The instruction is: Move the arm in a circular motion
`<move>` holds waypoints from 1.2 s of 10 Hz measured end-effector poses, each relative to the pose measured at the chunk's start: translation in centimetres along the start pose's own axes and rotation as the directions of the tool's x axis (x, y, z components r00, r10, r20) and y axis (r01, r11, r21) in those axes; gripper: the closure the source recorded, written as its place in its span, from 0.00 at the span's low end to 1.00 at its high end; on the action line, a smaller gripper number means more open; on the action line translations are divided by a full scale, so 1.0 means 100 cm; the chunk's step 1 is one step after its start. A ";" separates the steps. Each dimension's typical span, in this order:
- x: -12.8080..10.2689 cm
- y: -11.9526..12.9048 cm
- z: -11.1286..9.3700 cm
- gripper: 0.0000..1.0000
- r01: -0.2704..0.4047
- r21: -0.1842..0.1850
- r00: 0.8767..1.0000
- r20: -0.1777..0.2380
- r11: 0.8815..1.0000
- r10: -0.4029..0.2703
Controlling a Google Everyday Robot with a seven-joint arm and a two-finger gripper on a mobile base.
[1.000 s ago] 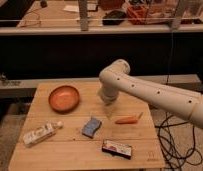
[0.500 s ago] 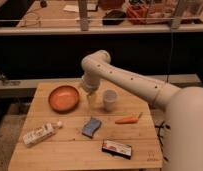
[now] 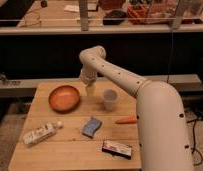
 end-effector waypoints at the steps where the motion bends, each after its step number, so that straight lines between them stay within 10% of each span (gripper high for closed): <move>1: 0.022 -0.006 -0.002 0.20 -0.033 0.024 0.999 0.000 0.999 0.033; 7: 0.136 -0.005 -0.075 0.20 -0.264 0.176 0.964 0.039 0.948 0.261; 12: 0.195 0.042 -0.104 0.20 -0.380 0.109 0.923 -0.014 0.918 0.384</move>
